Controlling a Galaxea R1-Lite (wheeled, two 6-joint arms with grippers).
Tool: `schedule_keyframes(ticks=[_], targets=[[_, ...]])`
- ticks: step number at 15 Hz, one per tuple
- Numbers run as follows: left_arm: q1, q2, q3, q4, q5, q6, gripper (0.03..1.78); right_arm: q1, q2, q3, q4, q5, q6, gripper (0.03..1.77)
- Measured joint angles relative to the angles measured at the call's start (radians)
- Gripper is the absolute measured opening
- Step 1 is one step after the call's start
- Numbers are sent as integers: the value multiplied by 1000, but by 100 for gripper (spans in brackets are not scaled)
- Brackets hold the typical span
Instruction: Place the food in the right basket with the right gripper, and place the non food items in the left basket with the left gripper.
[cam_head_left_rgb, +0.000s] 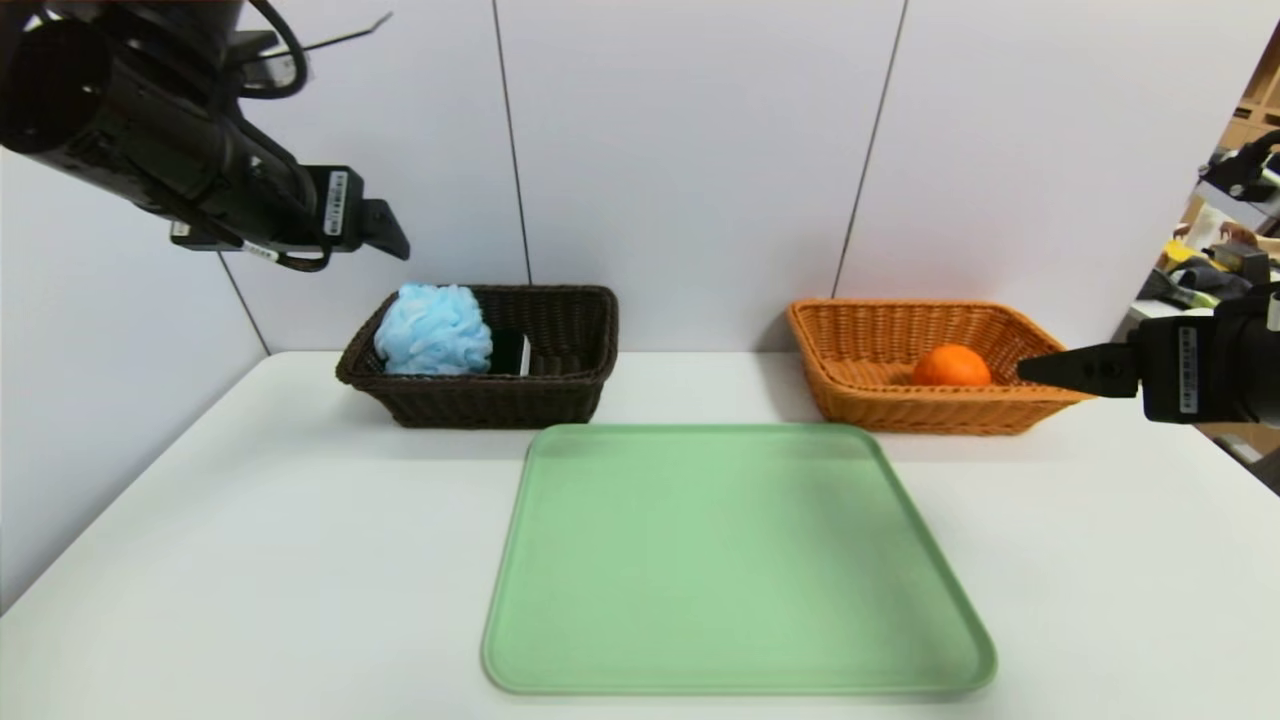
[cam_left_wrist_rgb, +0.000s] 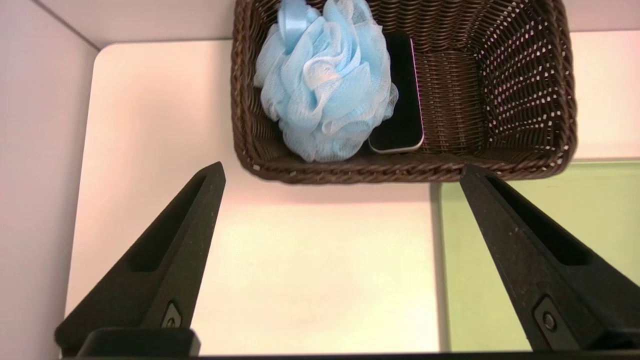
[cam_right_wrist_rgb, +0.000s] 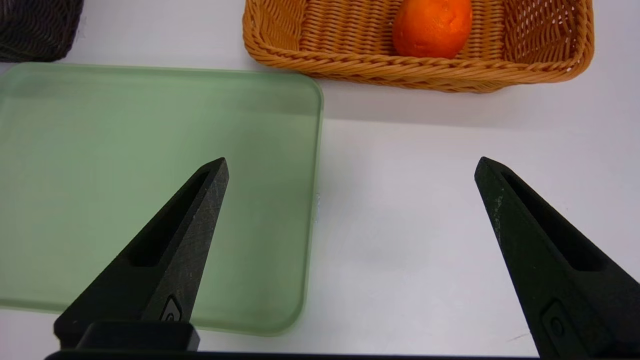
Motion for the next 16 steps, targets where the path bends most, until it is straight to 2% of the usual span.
schedule_keyframes(ticks=[3,6,10,13,16], targets=[[8,-115,72,36,2,-46,168,-12,-46,31,26,-1,-1,170],[14,-274,247,37,5,-63,169,-25,-112,58,42,-3,-1,170],[29,-498,453,38,44,-56,169,-36,-218,79,104,-38,-1,170],[57,-663,583,37,68,-26,169,-67,-310,137,110,-39,-18,170],[99,-823,721,22,64,-14,169,-120,-414,225,112,-37,-46,170]])
